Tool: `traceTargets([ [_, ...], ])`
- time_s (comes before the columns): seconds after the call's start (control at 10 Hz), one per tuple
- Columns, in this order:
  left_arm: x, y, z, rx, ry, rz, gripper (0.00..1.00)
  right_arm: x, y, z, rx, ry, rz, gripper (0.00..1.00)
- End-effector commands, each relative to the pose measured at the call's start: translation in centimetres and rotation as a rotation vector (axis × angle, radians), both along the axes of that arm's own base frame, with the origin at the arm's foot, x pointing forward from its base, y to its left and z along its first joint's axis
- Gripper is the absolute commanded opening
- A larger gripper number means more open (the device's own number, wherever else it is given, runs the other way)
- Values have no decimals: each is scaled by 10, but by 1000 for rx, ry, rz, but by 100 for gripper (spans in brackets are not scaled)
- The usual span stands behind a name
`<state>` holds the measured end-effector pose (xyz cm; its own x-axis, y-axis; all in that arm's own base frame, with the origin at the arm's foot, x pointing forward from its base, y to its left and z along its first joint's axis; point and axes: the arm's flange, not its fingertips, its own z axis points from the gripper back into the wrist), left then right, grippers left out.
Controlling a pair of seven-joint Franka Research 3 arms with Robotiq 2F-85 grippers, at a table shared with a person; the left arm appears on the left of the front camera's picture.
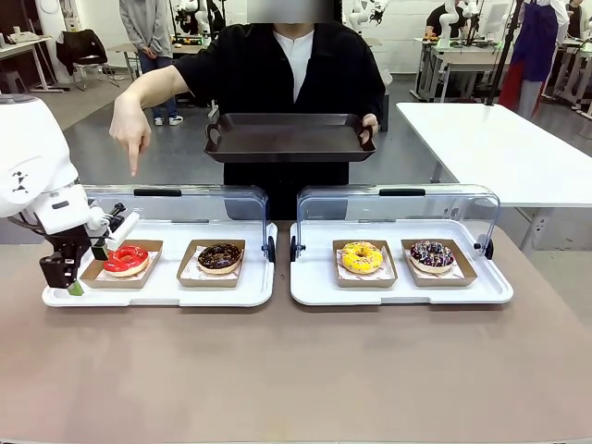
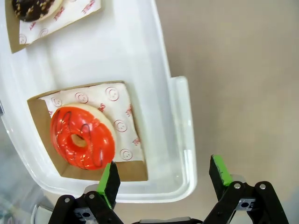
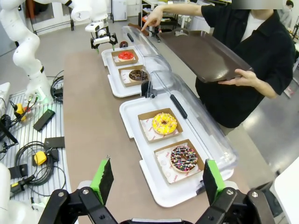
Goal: Provide the desired donut to the person.
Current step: Pick up and lift the Paper togo box containing the Donut pointed at by the person.
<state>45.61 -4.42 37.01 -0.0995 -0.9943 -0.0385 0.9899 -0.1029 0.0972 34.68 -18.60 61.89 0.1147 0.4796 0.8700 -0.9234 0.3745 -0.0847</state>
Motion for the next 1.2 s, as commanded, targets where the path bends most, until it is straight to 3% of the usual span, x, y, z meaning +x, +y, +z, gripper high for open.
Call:
traceTargets([
  [0.0,21,-3,-6,10,14,46,100,1,1,-1,10,-8,5,100],
  [0.4,39,5,-16,-13,64,73,100,1,1,-1,10,-8,5,100],
  [1.0,37,18,-33,-47,84,93,100,1,1,-1,10,-8,5,100],
  [1.1,37,18,-34,-45,83,95,96,1,1,-1,10,-8,5,100],
])
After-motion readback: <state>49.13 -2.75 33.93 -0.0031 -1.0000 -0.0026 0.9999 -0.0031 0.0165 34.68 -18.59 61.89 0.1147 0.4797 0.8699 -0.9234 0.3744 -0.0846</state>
